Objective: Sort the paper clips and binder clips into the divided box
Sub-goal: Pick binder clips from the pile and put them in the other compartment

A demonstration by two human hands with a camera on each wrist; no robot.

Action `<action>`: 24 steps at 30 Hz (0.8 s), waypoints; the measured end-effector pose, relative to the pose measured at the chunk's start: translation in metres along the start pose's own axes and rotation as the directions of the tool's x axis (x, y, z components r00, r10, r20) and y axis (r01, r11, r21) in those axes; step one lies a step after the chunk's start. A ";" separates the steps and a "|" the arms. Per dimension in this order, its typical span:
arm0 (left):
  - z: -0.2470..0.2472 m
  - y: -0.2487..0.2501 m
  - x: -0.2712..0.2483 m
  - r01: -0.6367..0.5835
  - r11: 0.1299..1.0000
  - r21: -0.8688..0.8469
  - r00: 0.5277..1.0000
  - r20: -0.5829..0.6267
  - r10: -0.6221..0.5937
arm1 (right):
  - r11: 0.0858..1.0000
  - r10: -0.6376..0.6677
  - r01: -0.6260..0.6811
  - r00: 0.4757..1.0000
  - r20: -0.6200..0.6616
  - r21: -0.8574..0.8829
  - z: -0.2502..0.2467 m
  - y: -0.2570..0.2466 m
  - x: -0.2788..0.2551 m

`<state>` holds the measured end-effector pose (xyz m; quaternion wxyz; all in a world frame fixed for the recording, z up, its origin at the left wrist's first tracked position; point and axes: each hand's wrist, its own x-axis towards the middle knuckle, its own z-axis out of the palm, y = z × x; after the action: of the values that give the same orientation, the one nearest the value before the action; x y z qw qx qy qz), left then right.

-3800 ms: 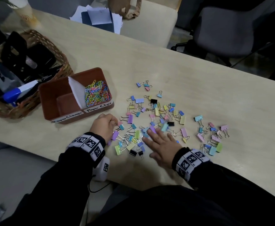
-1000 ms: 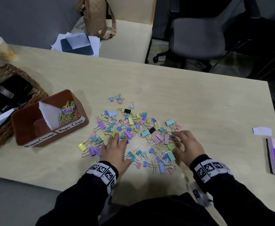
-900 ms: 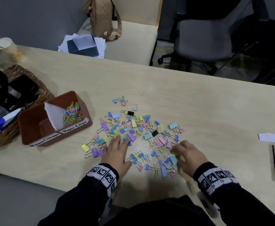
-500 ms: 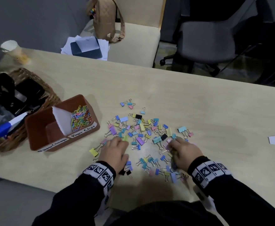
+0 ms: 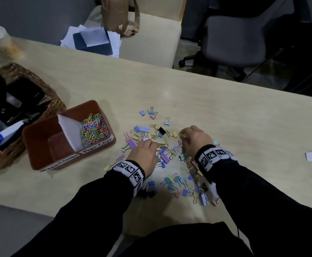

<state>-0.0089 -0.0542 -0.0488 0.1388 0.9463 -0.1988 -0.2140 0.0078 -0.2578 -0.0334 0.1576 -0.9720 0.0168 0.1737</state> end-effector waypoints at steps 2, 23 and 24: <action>-0.005 -0.001 0.000 0.064 0.992 -0.108 0.998 -0.016 -0.067 | 0.999 -0.035 0.035 0.999 -0.008 0.024 0.003 0.001 0.004; -0.031 -0.033 -0.004 0.318 0.898 -0.304 0.927 -0.096 -0.361 | 0.993 -0.118 0.117 0.993 -0.025 -0.034 -0.005 -0.008 0.018; -0.031 -0.036 -0.007 0.326 0.901 -0.287 0.923 -0.109 -0.369 | 0.989 -0.148 0.148 0.989 -0.010 -0.019 -0.002 -0.013 0.021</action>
<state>0.0110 -0.0142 -0.0318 0.2382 0.9537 0.0159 -0.1829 0.0293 -0.2454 -0.0343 0.1611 -0.9729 -0.0559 0.1561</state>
